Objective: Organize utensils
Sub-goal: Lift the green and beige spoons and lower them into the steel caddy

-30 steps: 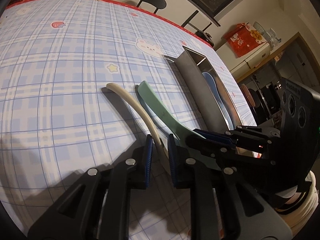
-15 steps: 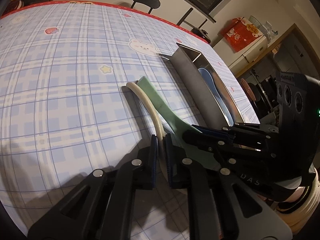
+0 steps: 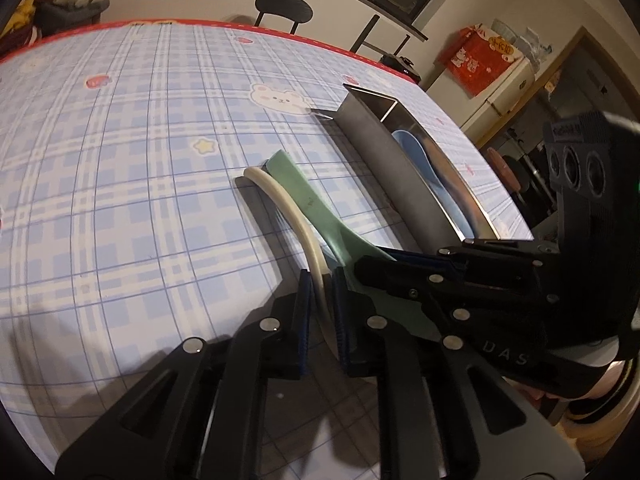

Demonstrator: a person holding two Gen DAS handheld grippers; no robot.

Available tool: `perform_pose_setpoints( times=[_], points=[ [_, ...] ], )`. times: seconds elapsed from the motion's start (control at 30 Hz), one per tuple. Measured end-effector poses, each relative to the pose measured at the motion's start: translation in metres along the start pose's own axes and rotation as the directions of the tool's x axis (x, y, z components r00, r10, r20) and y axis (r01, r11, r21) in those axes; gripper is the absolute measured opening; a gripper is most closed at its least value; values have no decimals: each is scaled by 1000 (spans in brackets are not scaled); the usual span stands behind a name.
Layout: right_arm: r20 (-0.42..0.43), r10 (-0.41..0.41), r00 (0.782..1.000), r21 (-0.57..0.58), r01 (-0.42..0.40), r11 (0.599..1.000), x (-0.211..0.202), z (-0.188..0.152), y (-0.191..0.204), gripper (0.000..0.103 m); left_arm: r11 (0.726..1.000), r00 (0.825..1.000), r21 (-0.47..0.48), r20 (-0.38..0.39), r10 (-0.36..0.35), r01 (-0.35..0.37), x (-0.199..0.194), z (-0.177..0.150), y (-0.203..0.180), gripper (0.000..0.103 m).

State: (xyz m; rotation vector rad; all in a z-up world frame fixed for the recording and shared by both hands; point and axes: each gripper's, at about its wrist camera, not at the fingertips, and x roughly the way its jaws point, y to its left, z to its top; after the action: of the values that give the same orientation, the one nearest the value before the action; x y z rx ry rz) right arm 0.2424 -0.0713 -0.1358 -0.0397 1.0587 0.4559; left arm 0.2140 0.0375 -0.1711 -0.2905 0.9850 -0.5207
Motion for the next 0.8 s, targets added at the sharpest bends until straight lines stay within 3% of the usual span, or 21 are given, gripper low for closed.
perform_pose_setpoints(
  times=[0.2,0.43,0.6,0.8],
  points=[
    [23,64,998,41,-65,997,-2,0,-6,9,998,998,-30,35,-57,58,-13,3,8,11],
    [78,135,988,102,-142,985,-9,-1,-17,9,996,997,-44,35,-74,75,-14,4,10,11],
    [129,197,972,144,-215,966,-15,-2,-28,9,991,992,-70,62,-108,113,-22,5,13,11],
    [184,276,943,173,-307,936,-21,-7,-40,9,992,990,-75,103,-94,102,-37,5,10,11]
  ],
)
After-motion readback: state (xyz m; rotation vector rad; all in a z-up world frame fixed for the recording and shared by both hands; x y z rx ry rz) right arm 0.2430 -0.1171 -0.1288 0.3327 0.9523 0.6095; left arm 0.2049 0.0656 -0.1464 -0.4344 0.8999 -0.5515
